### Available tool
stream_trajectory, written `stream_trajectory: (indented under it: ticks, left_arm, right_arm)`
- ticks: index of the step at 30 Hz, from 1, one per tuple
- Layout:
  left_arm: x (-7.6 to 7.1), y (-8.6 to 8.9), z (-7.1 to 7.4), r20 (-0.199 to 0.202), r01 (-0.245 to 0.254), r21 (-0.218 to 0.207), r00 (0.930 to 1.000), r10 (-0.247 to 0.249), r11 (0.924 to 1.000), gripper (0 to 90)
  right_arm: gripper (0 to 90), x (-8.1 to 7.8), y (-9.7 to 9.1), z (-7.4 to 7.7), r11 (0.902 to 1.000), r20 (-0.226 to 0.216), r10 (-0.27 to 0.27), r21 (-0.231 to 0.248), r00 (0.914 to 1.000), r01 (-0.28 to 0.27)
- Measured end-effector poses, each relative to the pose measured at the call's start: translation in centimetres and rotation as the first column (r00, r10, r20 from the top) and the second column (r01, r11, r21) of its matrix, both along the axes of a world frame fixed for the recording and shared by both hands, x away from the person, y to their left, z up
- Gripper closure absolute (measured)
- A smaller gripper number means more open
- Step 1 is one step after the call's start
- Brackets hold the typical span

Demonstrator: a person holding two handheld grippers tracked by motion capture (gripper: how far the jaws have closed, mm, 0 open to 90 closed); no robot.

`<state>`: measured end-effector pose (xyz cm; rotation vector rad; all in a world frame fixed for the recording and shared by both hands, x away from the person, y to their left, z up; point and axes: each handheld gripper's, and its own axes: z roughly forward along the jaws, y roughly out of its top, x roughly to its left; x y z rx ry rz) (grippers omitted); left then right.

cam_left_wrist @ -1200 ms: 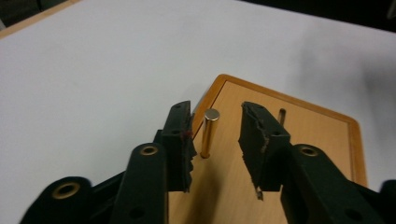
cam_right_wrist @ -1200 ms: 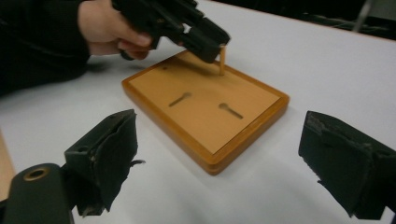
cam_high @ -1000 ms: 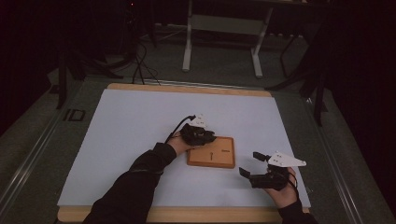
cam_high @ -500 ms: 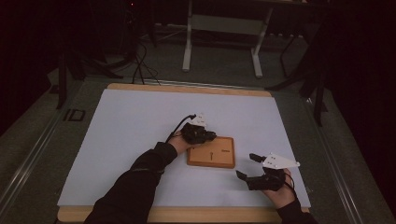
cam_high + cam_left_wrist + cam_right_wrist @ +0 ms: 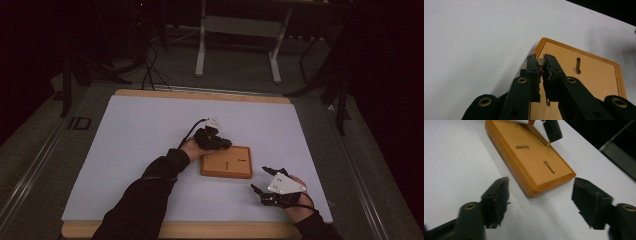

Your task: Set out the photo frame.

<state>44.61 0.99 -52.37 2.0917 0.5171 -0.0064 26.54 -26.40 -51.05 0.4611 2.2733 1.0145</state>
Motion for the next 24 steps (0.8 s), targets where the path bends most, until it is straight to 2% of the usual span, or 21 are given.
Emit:
stream_trajectory:
  ticks: [2,4,6,8,12,14,17,18,21,24]
  left_arm:
    - [0.2,0.0,0.0,-0.012,0.003,-0.003,0.9999,-0.003,1.0,83.9]
    - [0.4,0.0,0.0,-0.022,0.006,-0.004,0.9997,-0.006,1.0,83.9]
    - [0.5,0.0,0.1,-0.029,0.009,-0.005,0.9995,-0.009,0.9999,83.9]
    - [0.5,0.0,0.1,-0.038,0.005,-0.006,0.9993,-0.005,1.0,84.0]
    - [0.6,0.0,0.1,-0.041,0.006,-0.009,0.9991,-0.006,0.9999,84.0]
    - [0.7,0.1,0.1,-0.046,0.006,-0.009,0.9989,-0.007,0.9999,84.0]
    - [0.7,0.0,0.1,-0.049,0.005,-0.009,0.9988,-0.005,0.9999,83.9]
    - [0.7,0.0,0.1,-0.05,0.005,-0.005,0.9987,-0.005,1.0,84.0]
    - [0.7,0.0,0.1,-0.05,0.005,-0.006,0.9987,-0.005,1.0,83.9]
    - [0.7,0.0,0.1,-0.052,0.005,-0.005,0.9986,-0.005,1.0,84.0]
  right_arm:
    - [31.7,0.1,0.5,-0.5,0.9976,0.021,0.022,-0.066,0.9995,-0.021]
    - [34.3,0.1,0.9,-0.9,0.9888,0.067,0.042,-0.146,0.9969,-0.032]
    - [34.9,0.1,1.3,-1.3,0.9765,0.107,0.063,-0.212,0.9923,-0.039]
    - [35.6,0.1,1.6,-1.6,0.9628,0.159,0.09,-0.266,0.9831,-0.045]
    - [39.9,0.2,2.1,-2.2,0.9358,0.222,0.131,-0.349,0.9661,-0.047]
    - [40.3,0.3,2.3,-2.6,0.9146,0.248,0.155,-0.402,0.9563,-0.044]
    - [43.8,0.5,2.7,-3.1,0.893,0.269,0.174,-0.449,0.9472,-0.036]
    - [44.3,0.6,2.8,-3.2,0.8868,0.266,0.179,-0.461,0.9473,-0.038]
    - [45.4,0.8,3.1,-3.6,0.8736,0.281,0.187,-0.486,0.9413,-0.029]
    - [47.3,1.0,3.4,-3.8,0.8689,0.297,0.195,-0.494,0.9347,-0.025]
